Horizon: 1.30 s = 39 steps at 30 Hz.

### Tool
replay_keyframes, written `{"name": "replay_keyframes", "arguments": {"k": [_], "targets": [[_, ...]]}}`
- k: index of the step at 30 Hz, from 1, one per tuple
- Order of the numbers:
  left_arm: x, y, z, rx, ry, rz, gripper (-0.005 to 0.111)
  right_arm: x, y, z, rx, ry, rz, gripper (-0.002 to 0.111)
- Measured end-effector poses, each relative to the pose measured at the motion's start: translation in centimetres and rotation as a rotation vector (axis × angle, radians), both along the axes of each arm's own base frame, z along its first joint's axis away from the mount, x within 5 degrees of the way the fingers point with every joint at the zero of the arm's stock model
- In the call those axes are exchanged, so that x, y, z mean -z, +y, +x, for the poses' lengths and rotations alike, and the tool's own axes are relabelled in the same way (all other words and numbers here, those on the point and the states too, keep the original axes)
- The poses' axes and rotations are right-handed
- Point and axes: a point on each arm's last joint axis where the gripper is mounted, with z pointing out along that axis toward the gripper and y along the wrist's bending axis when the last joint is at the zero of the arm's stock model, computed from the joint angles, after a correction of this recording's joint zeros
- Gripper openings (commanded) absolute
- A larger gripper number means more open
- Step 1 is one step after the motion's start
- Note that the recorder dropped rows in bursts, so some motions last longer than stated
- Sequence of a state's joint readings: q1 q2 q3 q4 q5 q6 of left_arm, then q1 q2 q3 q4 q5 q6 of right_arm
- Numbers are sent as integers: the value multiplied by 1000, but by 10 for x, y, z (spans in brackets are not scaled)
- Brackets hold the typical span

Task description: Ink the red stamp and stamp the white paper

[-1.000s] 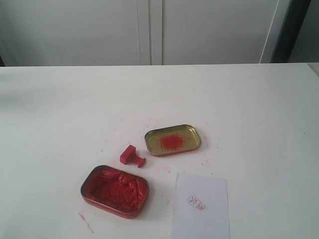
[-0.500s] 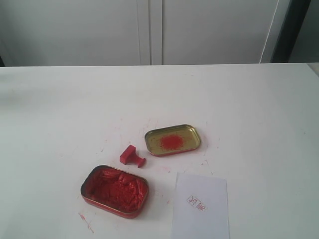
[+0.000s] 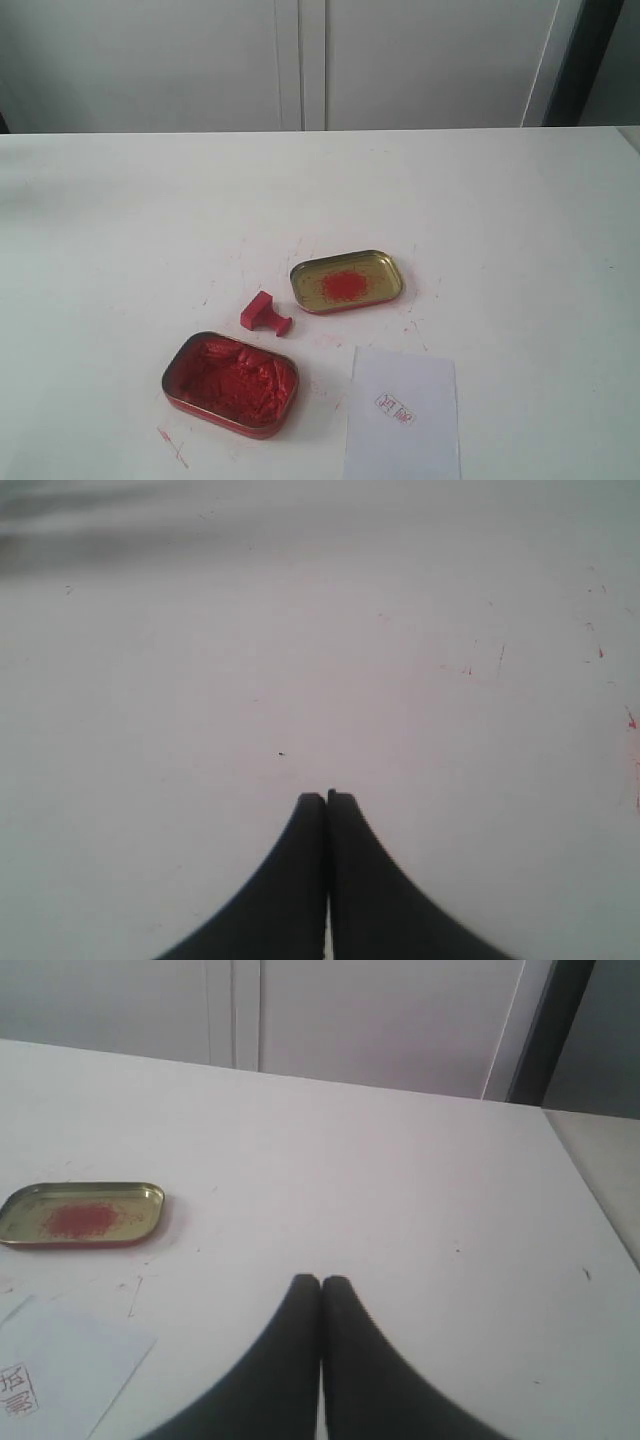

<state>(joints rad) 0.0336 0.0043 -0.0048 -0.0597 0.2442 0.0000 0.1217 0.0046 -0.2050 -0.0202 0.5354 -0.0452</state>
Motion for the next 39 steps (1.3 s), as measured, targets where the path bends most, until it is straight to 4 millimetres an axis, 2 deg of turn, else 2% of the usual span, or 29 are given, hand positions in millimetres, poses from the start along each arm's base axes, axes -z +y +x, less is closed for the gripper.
{"name": "replay_keyframes", "arguments": {"k": [14, 23, 39], "targets": [[0, 0, 0, 0, 0, 0, 0, 37, 1, 10, -2, 28, -6, 0], [0, 0, 0, 0, 0, 0, 0, 52, 2, 12, -3, 47, -9, 0], [0, 0, 0, 0, 0, 0, 0, 51, 2, 13, -3, 28, -7, 0]]}}
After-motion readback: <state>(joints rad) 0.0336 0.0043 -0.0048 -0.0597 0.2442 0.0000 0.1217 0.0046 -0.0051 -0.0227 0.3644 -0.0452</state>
